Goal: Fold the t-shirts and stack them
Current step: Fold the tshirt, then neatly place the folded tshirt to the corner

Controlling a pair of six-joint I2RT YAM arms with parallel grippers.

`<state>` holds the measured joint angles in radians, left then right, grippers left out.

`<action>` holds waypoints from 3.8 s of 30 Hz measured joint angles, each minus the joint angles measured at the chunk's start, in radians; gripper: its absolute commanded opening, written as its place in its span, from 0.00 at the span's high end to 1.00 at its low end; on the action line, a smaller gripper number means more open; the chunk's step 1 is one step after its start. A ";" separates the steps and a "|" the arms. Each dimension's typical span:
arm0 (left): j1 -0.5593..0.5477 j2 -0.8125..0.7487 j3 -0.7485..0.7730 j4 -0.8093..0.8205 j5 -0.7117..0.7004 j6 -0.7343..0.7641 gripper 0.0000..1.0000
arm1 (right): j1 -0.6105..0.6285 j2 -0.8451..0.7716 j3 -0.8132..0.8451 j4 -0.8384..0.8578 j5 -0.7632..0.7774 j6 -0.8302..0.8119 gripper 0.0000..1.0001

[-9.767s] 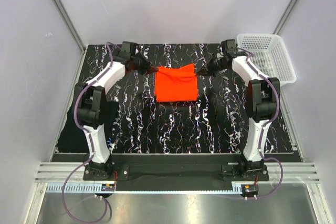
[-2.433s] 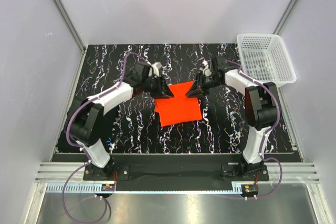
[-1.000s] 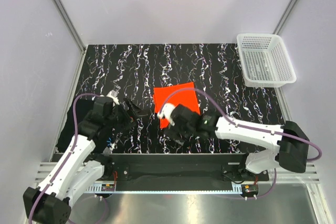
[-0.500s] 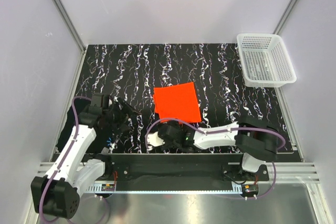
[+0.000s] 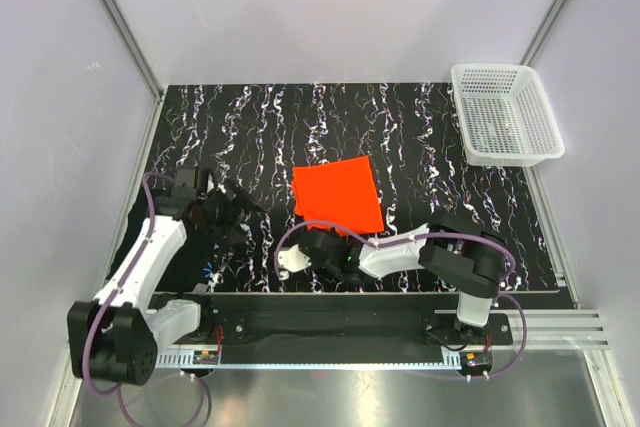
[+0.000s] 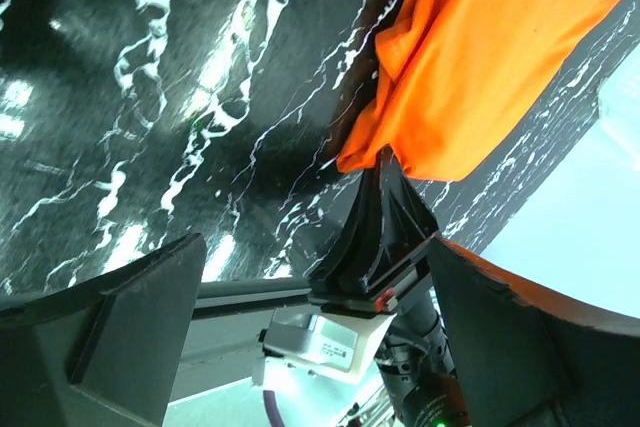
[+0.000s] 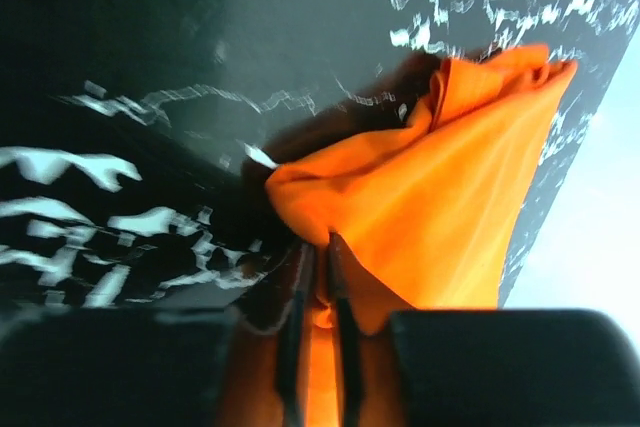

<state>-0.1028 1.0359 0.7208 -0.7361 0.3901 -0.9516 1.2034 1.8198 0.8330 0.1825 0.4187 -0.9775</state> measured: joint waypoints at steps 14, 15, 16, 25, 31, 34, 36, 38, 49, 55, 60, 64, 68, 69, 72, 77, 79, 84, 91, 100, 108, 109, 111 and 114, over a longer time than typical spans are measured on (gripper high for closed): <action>-0.026 0.318 0.021 0.315 0.163 -0.027 0.01 | -0.135 -0.154 0.061 -0.125 -0.140 -0.005 1.00; -0.040 0.344 0.029 0.340 0.168 -0.038 0.01 | -0.140 -0.172 0.063 -0.126 -0.149 -0.005 1.00; -0.057 0.373 0.040 0.367 0.172 -0.048 0.01 | -0.144 -0.185 0.066 -0.127 -0.155 -0.003 1.00; -0.177 0.602 0.110 0.609 0.182 -0.178 0.01 | -0.185 -0.238 0.072 -0.174 -0.225 0.023 1.00; -0.217 0.731 0.187 0.659 0.174 -0.235 0.01 | -0.232 -0.281 0.072 -0.180 -0.260 0.043 1.00; -0.239 0.795 0.240 0.661 0.167 -0.256 0.03 | -0.247 -0.299 0.072 -0.180 -0.275 0.051 1.00; -0.251 0.821 0.270 0.666 0.161 -0.264 0.06 | -0.251 -0.302 0.072 -0.180 -0.284 0.056 1.00; -0.258 0.844 0.293 0.686 0.154 -0.278 0.16 | -0.252 -0.303 0.072 -0.180 -0.293 0.066 1.00; -0.256 0.888 0.258 0.887 0.136 -0.274 1.00 | -0.254 -0.436 0.066 -0.249 -0.272 0.277 0.08; -0.256 0.736 0.208 0.770 0.042 -0.128 1.00 | -0.255 -0.668 0.066 -0.412 -0.150 0.504 0.00; -0.256 0.529 0.193 0.620 -0.085 -0.028 1.00 | -0.256 -0.821 0.074 -0.591 -0.088 0.707 0.00; -0.253 0.379 0.198 0.466 -0.245 -0.006 1.00 | -0.256 -0.901 0.074 -0.671 -0.087 0.798 0.00; -0.205 0.283 0.233 0.310 -0.375 -0.009 1.00 | -0.256 -0.923 0.077 -0.705 -0.100 0.833 0.00; -0.182 0.271 0.252 0.270 -0.403 -0.009 1.00 | -0.256 -0.919 0.079 -0.706 -0.112 0.839 0.00; -0.116 0.270 0.336 0.155 -0.480 -0.008 1.00 | -0.256 -0.897 0.090 -0.713 -0.152 0.852 0.00; -0.053 0.275 0.476 0.015 -0.576 0.023 1.00 | -0.256 -0.867 0.093 -0.712 -0.203 0.864 0.00; -0.032 0.282 0.520 -0.030 -0.597 0.042 1.00 | -0.256 -0.864 0.093 -0.712 -0.217 0.865 0.00; 0.039 0.325 0.610 -0.101 -0.624 0.100 1.00 | -0.256 -0.866 0.086 -0.711 -0.230 0.865 0.00; 0.169 0.342 0.653 -0.193 -0.634 0.163 1.00 | -0.256 -0.867 0.067 -0.711 -0.252 0.865 0.00; 0.313 0.312 0.625 -0.240 -0.631 0.238 1.00 | -0.256 -0.835 0.067 -0.702 -0.265 0.863 0.00; 0.364 0.299 0.602 -0.255 -0.610 0.272 1.00 | -0.256 -0.823 0.065 -0.696 -0.285 0.863 0.00; 0.364 0.302 0.605 -0.258 -0.607 0.272 1.00 | -0.256 -0.822 0.064 -0.695 -0.288 0.863 0.00; 0.365 0.314 0.622 -0.264 -0.594 0.272 1.00 | -0.256 -0.821 0.064 -0.695 -0.291 0.866 0.00; 0.365 0.346 0.672 -0.268 -0.565 0.266 1.00 | -0.256 -0.820 0.064 -0.695 -0.296 0.871 0.00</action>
<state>0.2619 1.3819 1.3926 -1.0039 -0.1753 -0.6861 0.9478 0.9997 0.8970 -0.5121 0.1230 -0.1070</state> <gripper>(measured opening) 0.067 0.994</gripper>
